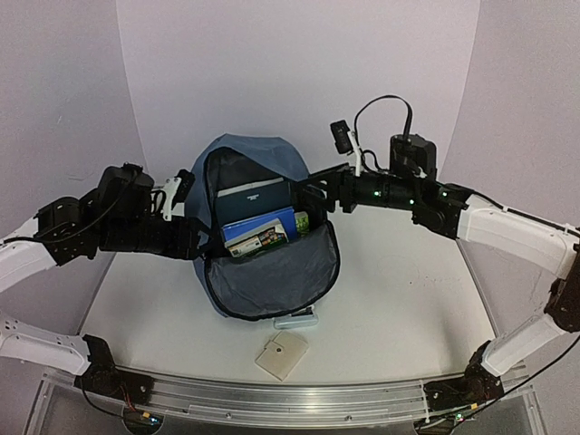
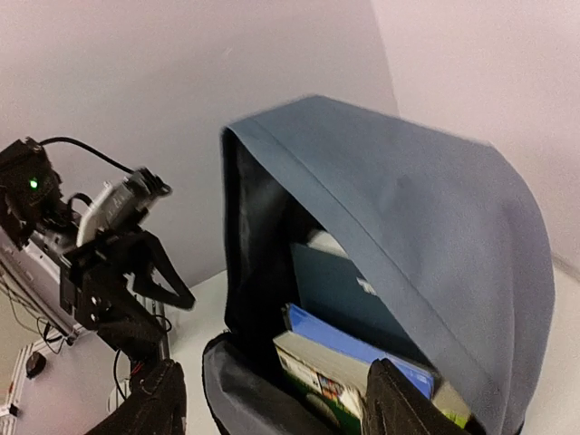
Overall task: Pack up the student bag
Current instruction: Place the book in the student bag, then zip the student bag at the center of the board.
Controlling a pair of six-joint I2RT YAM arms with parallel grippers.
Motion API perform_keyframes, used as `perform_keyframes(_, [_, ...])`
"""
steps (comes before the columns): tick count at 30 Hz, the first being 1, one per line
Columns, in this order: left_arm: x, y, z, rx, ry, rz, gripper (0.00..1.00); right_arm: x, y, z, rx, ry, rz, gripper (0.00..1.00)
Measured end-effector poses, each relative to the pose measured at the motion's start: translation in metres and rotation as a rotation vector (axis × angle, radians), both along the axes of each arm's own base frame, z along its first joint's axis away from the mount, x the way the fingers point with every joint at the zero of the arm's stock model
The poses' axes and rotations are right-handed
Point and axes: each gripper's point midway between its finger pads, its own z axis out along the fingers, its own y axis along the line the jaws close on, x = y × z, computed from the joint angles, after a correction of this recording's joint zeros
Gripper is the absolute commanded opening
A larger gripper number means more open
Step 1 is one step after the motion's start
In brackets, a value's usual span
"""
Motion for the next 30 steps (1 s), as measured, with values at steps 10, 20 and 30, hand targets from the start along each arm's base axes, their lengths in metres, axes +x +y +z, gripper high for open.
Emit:
perform_keyframes(10, [0.015,0.034,-0.010,-0.018,0.109,0.140,0.55,-0.003,-0.065,-0.107,-0.136,0.290,-0.314,0.77])
perform_keyframes(20, [0.021,0.048,-0.047,-0.032,0.226,0.165,0.54,-0.017,-0.076,-0.175,-0.186,0.478,-0.342,0.71])
perform_keyframes(30, [0.014,0.046,-0.065,-0.057,0.257,0.147,0.52,-0.044,-0.056,-0.231,-0.161,0.674,-0.191,0.08])
